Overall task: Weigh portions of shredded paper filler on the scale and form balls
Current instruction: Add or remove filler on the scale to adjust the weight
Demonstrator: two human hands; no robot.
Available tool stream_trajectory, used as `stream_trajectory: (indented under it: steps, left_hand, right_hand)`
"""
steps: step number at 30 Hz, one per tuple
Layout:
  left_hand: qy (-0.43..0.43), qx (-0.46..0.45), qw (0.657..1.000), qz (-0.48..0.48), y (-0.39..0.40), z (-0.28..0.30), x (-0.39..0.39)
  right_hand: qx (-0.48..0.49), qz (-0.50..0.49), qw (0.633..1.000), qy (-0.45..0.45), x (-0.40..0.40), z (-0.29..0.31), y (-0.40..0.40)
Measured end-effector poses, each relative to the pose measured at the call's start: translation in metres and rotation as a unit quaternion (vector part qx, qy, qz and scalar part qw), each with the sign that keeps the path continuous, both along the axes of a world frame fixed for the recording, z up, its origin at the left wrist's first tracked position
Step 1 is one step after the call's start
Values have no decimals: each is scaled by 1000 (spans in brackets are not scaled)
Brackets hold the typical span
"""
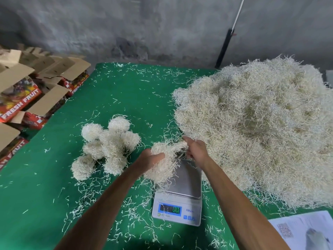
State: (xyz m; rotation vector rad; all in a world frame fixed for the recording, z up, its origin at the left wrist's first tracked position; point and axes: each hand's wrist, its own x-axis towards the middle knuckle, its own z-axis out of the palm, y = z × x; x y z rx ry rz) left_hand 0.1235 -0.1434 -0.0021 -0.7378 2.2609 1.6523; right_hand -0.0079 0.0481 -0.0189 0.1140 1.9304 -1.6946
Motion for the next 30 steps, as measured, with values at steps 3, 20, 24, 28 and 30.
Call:
stream_trajectory:
  steps: [3, 20, 24, 28, 30]
  left_hand:
    - [2, -62, 998, -2, 3, -7, -4]
    - [37, -144, 987, -54, 45, -48, 5]
    - [118, -207, 971, -20, 37, -44, 8]
    - [166, -139, 976, -25, 29, -35, 11]
    - [176, -111, 978, -27, 30, -34, 14]
  right_hand:
    - [52, 3, 998, 36, -3, -3, 26]
    - [232, 223, 941, 108, 27, -36, 85]
    - [112, 166, 979, 50, 24, -32, 86]
    - [158, 85, 975, 134, 25, -28, 90]
    - [175, 55, 968, 173, 26, -28, 92]
